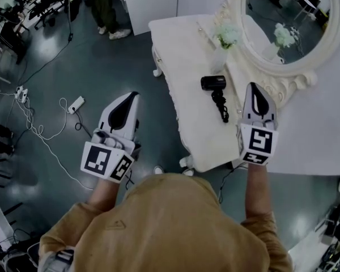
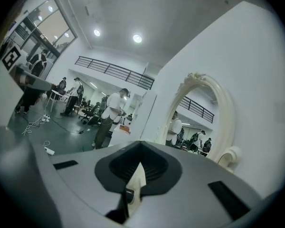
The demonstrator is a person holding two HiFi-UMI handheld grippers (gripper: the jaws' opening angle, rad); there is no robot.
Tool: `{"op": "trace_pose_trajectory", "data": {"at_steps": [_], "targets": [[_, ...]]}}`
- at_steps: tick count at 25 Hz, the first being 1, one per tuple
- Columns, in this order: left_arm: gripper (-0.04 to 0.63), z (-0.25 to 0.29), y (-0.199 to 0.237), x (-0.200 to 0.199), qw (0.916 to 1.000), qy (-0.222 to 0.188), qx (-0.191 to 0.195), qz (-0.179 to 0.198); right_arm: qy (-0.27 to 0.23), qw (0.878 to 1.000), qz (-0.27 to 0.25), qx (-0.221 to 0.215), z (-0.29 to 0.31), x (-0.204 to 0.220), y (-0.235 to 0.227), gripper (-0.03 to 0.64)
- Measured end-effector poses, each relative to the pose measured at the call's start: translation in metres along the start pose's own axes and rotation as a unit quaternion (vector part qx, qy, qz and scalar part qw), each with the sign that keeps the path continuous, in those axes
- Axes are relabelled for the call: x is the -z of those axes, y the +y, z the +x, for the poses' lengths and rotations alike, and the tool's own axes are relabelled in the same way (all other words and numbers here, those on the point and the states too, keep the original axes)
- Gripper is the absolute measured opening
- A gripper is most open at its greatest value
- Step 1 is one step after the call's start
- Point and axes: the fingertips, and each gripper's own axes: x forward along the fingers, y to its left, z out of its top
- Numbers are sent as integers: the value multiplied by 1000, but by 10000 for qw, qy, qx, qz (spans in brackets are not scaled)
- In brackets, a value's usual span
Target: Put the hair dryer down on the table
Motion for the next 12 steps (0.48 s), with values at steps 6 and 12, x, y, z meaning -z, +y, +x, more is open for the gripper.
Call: {"op": "trace_pose_trajectory", "data": {"at_steps": [6, 12], "targets": [[3, -1, -3, -10, 9999, -115, -50, 44, -412, 9991, -115, 32, -24, -24, -11, 3], [3, -3, -1, -18, 9997, -161, -150, 87, -394, 9984, -400, 89, -40, -29, -18, 3]]}}
